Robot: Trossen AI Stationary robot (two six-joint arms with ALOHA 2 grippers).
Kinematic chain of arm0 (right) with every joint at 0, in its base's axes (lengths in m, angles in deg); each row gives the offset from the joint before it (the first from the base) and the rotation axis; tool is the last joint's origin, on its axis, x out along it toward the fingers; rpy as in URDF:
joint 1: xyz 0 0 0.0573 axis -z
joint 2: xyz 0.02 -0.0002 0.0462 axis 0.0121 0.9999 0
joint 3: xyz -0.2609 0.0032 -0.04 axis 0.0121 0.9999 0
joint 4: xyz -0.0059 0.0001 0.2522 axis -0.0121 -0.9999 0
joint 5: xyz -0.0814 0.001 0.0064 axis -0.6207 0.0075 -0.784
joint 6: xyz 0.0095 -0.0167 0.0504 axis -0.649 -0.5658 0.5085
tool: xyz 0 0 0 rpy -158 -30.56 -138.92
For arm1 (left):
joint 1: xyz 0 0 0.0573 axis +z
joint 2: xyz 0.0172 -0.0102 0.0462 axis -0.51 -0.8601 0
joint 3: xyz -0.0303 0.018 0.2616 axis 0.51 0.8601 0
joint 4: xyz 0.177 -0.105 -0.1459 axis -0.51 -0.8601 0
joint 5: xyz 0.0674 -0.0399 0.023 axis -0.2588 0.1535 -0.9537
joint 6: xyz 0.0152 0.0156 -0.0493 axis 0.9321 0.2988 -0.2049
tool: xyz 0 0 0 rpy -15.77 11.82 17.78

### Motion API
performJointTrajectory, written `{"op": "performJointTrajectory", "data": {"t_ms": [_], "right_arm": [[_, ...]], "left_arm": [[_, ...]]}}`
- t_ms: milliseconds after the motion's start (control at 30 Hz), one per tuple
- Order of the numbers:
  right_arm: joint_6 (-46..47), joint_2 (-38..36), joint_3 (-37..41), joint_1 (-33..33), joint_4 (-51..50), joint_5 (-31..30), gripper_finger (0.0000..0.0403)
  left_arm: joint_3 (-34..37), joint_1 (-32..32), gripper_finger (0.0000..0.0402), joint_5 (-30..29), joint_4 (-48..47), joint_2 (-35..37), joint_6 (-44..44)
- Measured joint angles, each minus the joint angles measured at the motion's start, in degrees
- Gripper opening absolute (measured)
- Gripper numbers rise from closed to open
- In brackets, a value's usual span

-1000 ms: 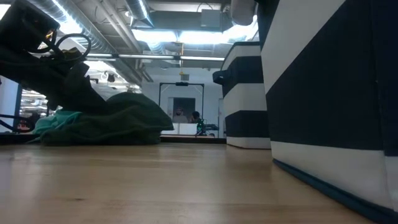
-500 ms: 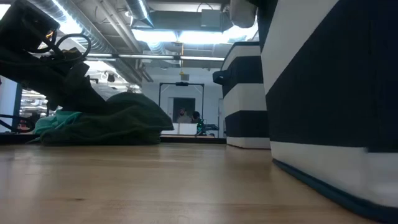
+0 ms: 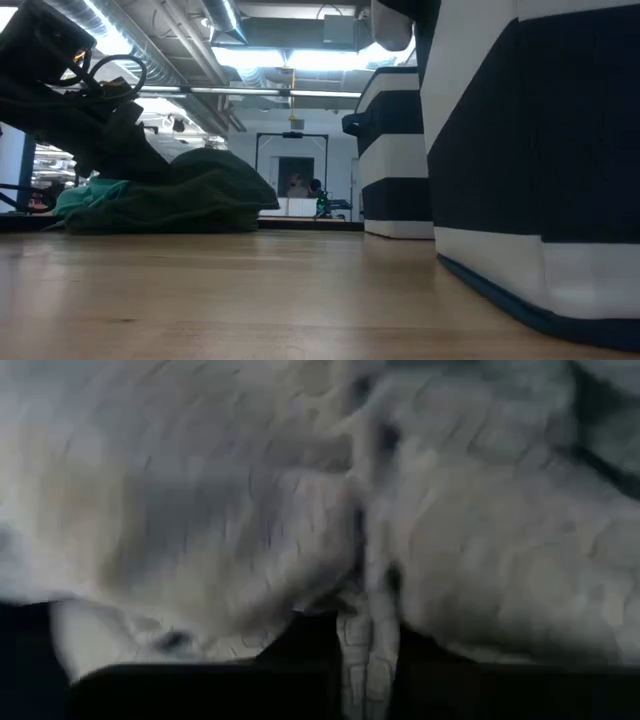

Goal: Sort clothes
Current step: Put the blue patient gown into the bottom blue laundry organizer

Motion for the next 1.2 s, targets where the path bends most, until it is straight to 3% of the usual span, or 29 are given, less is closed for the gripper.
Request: {"op": "performJointTrajectory", "data": {"t_ms": [200, 367, 567, 733, 900, 1000, 1200], "right_arm": [[2.59, 5.62, 0.0, 0.11, -6.44, 8.17, 0.0021], [2.8, 9.14, 0.02, 0.0, -5.45, 7.04, 0.0035], [5.06, 11.67, 0.02, 0.08, -6.01, 8.01, 0.0091], [7.12, 11.85, 0.11, 0.13, -6.28, 19.15, 0.0149], [9.8, 10.64, -2.19, 0.03, -8.33, 31.04, 0.0163], [10.13, 10.55, -7.58, 0.02, -11.02, 29.59, 0.0159], [10.13, 10.48, -20.69, 0.07, -12.7, 17.68, 0.0148]], "left_arm": [[0.02, -0.01, 0.0193, 0.0, 0.02, -0.02, 0.02], [0.0, -0.02, 0.0193, 0.0, 0.04, -0.01, 0.02], [0.02, -0.01, 0.0193, -0.01, 0.06, -0.02, 0.02], [0.02, 0.0, 0.0193, 0.0, 0.12, -0.02, 0.52], [0.02, -0.02, 0.0193, 0.0, 0.52, -0.02, 0.63], [0.02, 0.0, 0.0193, -0.02, 0.54, -0.01, 1.09], [0.02, 0.09, 0.0193, -0.02, 0.52, 0.0, 1.17]]}}
